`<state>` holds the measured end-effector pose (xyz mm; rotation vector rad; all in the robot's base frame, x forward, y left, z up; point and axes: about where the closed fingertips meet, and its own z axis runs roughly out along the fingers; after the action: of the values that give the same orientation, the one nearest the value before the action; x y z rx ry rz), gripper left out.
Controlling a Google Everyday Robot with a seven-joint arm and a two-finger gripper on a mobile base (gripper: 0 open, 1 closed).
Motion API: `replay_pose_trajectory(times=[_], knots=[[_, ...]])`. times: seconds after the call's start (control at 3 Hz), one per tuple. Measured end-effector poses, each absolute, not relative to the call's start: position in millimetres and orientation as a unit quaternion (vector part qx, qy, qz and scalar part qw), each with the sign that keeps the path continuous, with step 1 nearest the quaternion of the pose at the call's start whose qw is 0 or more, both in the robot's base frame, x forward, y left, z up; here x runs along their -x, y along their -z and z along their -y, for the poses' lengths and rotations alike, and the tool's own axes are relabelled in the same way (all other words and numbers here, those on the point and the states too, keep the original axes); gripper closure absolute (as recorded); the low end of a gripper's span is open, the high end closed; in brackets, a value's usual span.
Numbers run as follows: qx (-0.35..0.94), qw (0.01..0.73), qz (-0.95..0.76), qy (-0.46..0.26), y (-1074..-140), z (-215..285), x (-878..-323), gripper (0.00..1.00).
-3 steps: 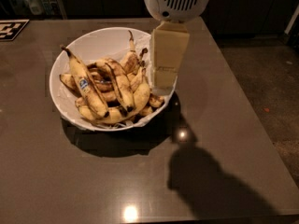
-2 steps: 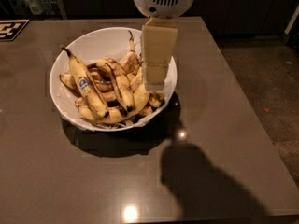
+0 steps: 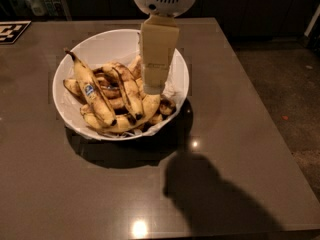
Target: Pick banana from white bowl
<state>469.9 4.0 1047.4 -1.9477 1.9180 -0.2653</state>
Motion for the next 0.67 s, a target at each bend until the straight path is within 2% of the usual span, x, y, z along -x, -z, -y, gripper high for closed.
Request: replay_pose_trajectory(times=[0.67], knots=[[0.667, 0.196, -0.716, 0.062, -1029.2, -39.6, -493.0, 0.00]])
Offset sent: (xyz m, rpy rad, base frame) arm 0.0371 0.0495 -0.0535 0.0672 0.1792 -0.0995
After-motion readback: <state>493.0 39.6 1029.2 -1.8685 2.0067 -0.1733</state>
